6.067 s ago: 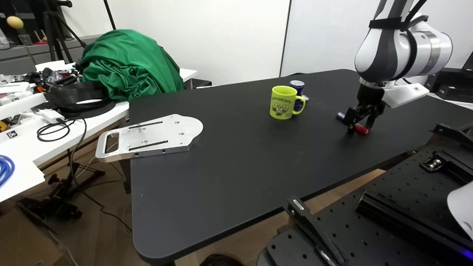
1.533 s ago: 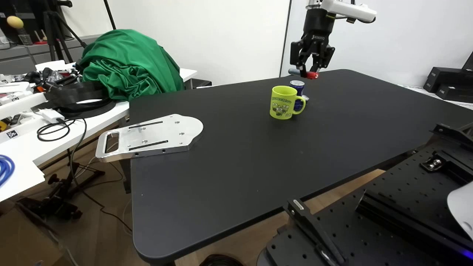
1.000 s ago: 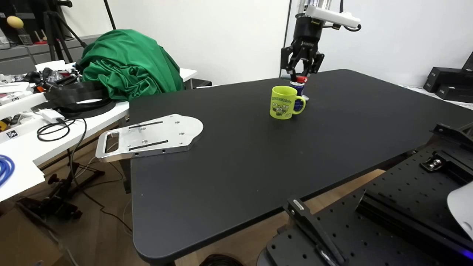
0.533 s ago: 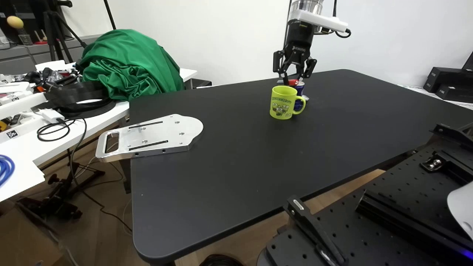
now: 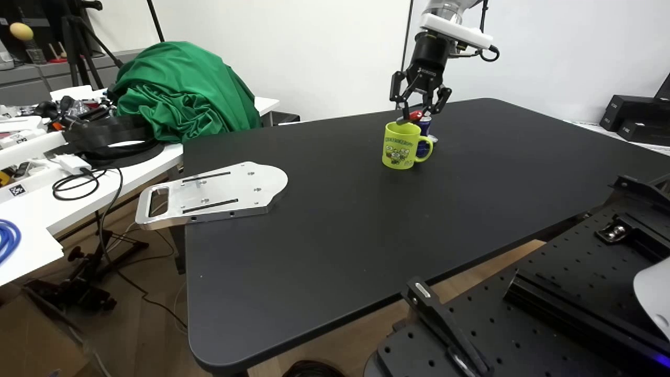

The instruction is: Pick up the marker, put it in the mug, remove it from the mug, put it on the table, and then put it back in the mug

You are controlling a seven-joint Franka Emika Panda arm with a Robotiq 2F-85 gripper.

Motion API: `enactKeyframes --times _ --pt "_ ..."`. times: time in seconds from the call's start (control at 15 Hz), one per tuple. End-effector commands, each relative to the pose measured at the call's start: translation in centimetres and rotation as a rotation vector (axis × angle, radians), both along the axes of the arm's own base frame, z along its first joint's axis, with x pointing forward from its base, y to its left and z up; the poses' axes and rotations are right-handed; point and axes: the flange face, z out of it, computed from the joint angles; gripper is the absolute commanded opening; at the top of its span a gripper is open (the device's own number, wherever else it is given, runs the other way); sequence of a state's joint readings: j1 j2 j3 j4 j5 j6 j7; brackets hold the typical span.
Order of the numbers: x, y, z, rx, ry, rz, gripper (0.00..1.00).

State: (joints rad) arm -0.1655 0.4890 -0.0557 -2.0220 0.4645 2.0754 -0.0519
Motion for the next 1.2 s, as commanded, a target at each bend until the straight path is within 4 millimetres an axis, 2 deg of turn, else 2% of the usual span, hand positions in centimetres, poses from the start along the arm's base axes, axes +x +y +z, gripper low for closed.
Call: enactKeyframes --times 0.0,0.27,0.53,0.6,0.73,0.93,1.13 --pt "1.1 -1.7 -0.8 0.049 0.053 -0.086 0.06" --pt "1.1 -3.1 -2.7 0.086 0.088 -0.135 0.06" --pt "1.2 -3.3 -4.0 0.105 0.109 -0.157 0.06" --pt "1.3 -3.1 -4.1 0.111 0.113 -0.163 0.49" --pt "1.4 -2.7 -3.9 0.12 0.118 -0.158 0.56" --pt "1.7 -1.6 -2.6 0.144 0.112 -0.144 0.76" --pt "1.8 -0.4 -0.5 0.159 0.095 -0.122 0.96"
